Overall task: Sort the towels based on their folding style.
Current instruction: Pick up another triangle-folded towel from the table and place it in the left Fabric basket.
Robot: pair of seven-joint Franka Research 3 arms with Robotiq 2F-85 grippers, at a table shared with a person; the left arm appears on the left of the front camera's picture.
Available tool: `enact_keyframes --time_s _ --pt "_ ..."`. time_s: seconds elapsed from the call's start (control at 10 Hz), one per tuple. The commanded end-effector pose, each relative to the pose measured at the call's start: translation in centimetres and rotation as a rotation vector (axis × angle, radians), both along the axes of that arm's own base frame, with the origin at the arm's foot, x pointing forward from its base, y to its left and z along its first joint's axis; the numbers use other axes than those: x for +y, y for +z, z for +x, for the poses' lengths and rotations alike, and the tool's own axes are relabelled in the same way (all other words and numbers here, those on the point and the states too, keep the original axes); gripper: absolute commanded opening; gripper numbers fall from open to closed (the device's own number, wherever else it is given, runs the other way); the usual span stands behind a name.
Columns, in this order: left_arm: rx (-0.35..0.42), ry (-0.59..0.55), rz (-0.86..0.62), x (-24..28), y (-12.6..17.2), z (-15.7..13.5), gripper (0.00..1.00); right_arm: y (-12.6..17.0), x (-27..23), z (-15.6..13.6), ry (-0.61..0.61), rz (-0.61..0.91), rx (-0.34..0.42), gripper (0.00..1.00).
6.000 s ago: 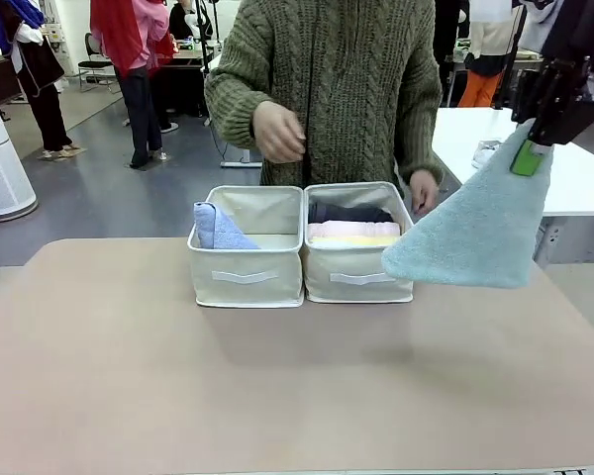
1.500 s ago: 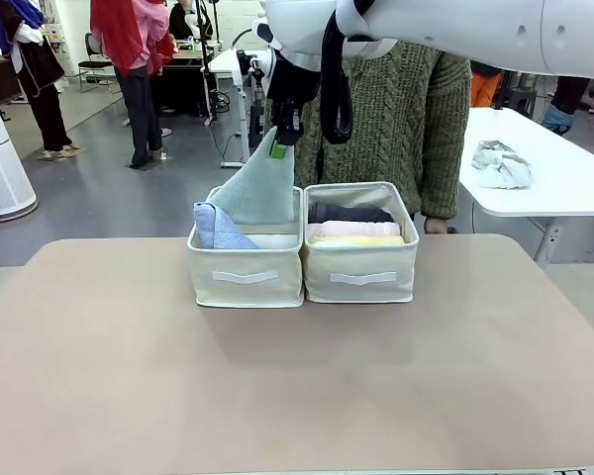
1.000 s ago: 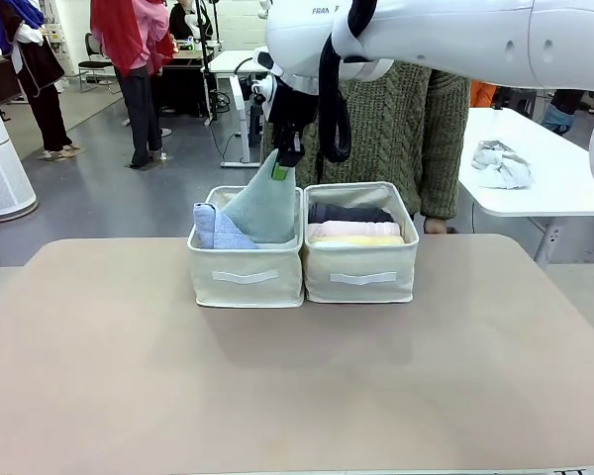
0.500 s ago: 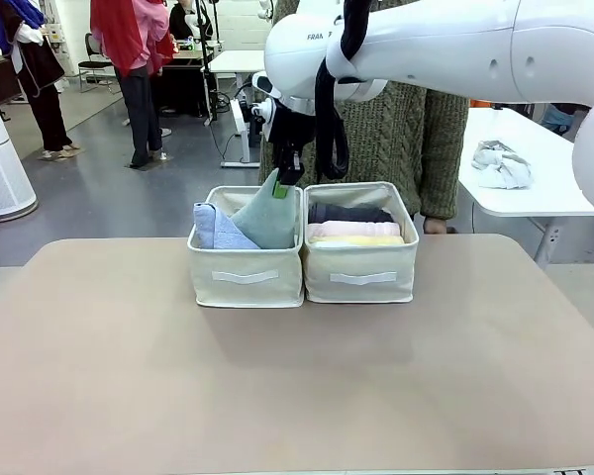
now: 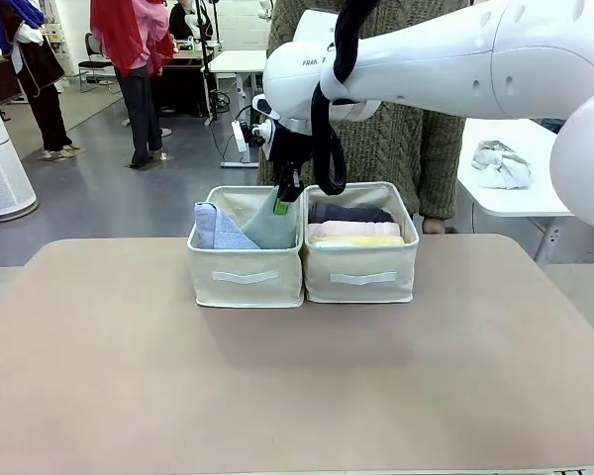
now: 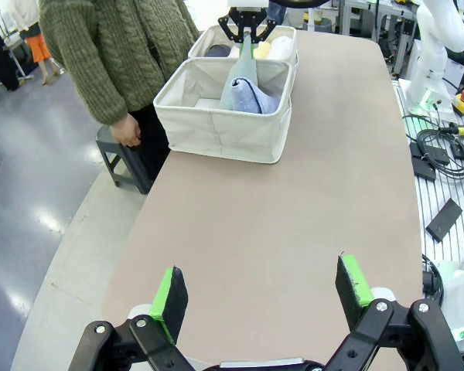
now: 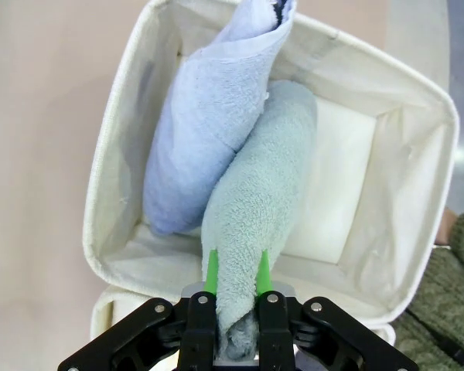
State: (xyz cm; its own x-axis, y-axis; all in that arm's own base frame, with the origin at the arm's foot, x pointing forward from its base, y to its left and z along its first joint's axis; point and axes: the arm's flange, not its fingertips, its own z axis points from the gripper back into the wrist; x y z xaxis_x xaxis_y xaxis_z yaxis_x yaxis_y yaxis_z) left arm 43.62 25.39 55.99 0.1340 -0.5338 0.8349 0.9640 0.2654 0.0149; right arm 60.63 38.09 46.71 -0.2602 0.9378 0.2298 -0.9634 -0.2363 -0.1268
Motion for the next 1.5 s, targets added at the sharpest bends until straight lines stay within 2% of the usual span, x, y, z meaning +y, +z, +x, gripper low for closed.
enact_keyframes --time_s 0.0,0.7,0.8,0.9,1.0,1.1,1.2,1.4 --pt "-0.012 -0.003 -0.012 0.0 0.1 -0.1 1.0 -0.3 0.7 0.7 -0.014 -0.017 -0.008 0.19" --pt "-0.012 -0.003 -0.012 0.0 0.1 -0.1 1.0 -1.9 0.8 1.2 -0.029 -0.022 0.022 0.19" --pt "-0.012 -0.003 -0.012 0.0 0.1 -0.1 1.0 -1.9 0.8 1.1 -0.028 -0.009 0.015 0.27" --pt "-0.012 -0.003 -0.012 0.0 0.1 -0.1 1.0 -1.8 0.8 1.1 -0.03 -0.009 0.022 0.77" --pt "-0.012 -0.003 -0.012 0.0 0.1 -0.1 1.0 -1.8 0.9 1.2 -0.031 -0.008 0.027 0.86" --pt "-0.012 -0.003 -0.012 0.0 0.1 -0.1 1.0 -1.8 0.9 1.1 -0.03 -0.011 0.031 0.81" --pt "-0.012 -0.003 -0.012 0.0 0.1 -0.1 1.0 -1.8 0.9 1.1 -0.029 -0.014 0.033 1.0" --pt "-0.012 -0.003 -0.012 0.0 0.1 -0.1 1.0 -1.7 0.9 1.1 -0.029 -0.016 0.033 1.0"
